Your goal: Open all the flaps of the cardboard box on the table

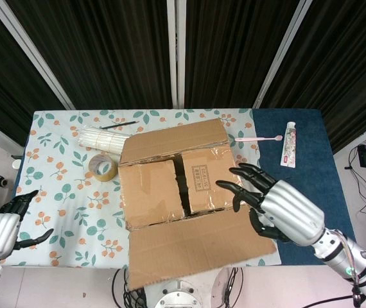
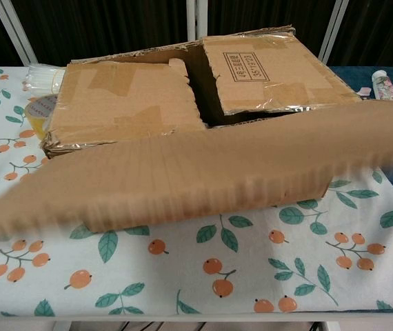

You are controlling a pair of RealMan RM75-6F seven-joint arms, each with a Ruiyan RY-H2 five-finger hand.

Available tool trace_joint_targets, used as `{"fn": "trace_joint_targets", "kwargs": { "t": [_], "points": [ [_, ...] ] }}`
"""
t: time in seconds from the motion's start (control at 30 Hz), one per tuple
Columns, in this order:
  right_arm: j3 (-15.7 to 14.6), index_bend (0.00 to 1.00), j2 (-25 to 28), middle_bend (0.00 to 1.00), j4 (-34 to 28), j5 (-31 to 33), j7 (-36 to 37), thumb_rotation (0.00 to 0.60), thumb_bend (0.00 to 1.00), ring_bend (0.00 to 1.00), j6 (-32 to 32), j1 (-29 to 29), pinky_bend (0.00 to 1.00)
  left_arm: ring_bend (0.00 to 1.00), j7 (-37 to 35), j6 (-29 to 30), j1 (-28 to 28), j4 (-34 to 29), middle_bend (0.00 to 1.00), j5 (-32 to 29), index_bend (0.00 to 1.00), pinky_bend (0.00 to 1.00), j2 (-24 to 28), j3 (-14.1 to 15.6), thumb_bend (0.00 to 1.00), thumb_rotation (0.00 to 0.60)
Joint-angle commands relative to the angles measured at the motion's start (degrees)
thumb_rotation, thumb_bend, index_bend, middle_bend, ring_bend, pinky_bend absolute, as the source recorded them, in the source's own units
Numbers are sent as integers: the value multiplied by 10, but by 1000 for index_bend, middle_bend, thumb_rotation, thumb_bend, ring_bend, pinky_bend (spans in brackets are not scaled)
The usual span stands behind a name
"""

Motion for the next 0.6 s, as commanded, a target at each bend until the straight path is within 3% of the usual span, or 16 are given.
{"fn": "trace_joint_targets", "kwargs": {
  "t": [0.03, 0.13, 0.23, 0.33, 0.6],
  "points": [
    [6, 44, -52, 340, 44, 44, -90, 600, 850, 30, -33, 11, 0, 130, 1, 0, 0, 0, 141, 2, 82, 243, -2, 1, 145, 248],
    [15, 129, -123, 274, 82, 82, -193, 600, 893, 0, -97, 56, 0, 129, 4, -4, -2, 1, 141, 2, 83, 243, -3, 2, 145, 248],
    [20, 184, -195, 236, 124, 104, -261, 600, 853, 0, -170, 116, 0, 129, 4, -5, -3, 4, 141, 2, 82, 243, -6, 1, 145, 248],
    [20, 238, -245, 222, 159, 115, -306, 600, 810, 0, -220, 161, 0, 129, 0, -6, -2, 9, 141, -2, 82, 243, -9, 0, 145, 250],
    [15, 266, -329, 209, 202, 161, -379, 600, 804, 0, -287, 228, 0, 129, -15, -2, 0, 22, 141, -11, 82, 242, -7, -4, 145, 248]
  ]
}}
